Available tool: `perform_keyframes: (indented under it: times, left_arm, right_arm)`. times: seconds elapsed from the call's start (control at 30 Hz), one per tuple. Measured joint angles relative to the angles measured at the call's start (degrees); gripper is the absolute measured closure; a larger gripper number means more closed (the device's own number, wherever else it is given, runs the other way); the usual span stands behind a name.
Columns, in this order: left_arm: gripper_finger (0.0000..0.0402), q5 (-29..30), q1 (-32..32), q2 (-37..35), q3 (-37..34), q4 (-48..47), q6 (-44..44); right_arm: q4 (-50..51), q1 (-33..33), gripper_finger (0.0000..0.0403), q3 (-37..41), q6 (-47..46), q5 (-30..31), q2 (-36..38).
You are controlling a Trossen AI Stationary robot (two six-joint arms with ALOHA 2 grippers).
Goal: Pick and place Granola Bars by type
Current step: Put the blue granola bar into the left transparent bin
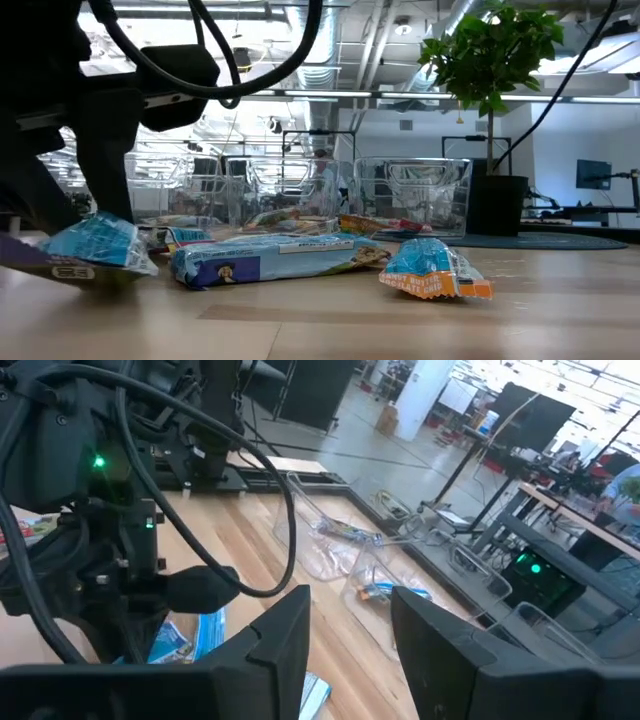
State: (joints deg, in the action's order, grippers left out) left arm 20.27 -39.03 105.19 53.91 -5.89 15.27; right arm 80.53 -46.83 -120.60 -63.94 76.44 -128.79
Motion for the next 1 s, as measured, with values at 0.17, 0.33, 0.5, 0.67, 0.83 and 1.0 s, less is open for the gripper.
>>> perform_keyframes:
  times: [0.17, 0.33, 0.5, 0.67, 0.83, 1.0]
  left_arm:
    - [0.0363, 0.4, -1.1, 0.0, 2.8, -3.8, -0.6]
    - [0.0362, 6.2, -3.0, -0.1, 8.4, -12.8, -1.4]
    - [0.0362, 20.1, -3.8, -0.1, 14.1, -29.8, -6.1]
    - [0.0361, 37.6, -3.5, -0.2, 18.0, -53.7, -19.8]
    - [0.0361, 47.9, -2.0, -0.2, 21.0, -84.2, -47.7]
    - [0.0361, 48.8, 3.2, -6.9, 19.1, -81.4, -51.4]
  right_arm:
    - [0.0, 0.0, 0.0270, 0.0, 0.0, 0.0, 0.0]
    - [0.0, 0.0, 0.0269, 0.0, 0.0, 0.0, 0.0]
    - [0.0, 0.0, 0.0270, 0.0, 0.0, 0.0, 0.0]
    - [0.0, 0.0, 0.0269, 0.0, 0.0, 0.0, 0.0]
    - [-0.1, 0.1, 0.0270, 0.0, 0.0, 0.0, 0.0]
    - [-0.5, 0.7, 0.0269, 0.0, -0.1, -0.1, 0.0]
